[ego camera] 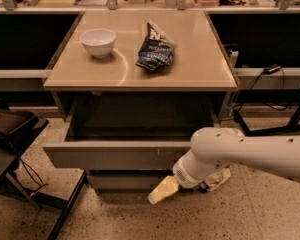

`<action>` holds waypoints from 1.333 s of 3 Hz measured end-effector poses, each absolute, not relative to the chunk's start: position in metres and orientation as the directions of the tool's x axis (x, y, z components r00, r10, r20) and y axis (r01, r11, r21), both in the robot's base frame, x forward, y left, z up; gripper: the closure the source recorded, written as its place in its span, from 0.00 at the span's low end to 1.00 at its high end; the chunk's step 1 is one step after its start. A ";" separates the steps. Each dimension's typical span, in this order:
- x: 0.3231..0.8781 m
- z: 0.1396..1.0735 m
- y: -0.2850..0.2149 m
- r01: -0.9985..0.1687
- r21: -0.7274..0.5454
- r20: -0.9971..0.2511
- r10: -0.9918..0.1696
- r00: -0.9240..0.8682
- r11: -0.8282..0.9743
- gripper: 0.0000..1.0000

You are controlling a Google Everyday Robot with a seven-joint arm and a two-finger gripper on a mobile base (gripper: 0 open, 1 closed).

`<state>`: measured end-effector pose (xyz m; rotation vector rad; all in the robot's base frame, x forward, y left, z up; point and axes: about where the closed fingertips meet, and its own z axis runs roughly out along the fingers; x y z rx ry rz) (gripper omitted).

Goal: Close top drawer

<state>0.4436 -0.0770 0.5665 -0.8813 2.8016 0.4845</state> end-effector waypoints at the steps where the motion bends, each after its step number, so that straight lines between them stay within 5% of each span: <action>1: 0.472 0.575 -0.083 -0.545 0.227 -0.237 -0.497 -0.835 0.807 0.00; 4: 0.504 0.592 -0.093 -0.566 0.135 -0.286 -0.516 -0.808 0.813 0.00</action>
Offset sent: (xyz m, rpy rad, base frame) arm 0.0300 -0.0058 0.0081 -0.0328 -0.0049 -0.0460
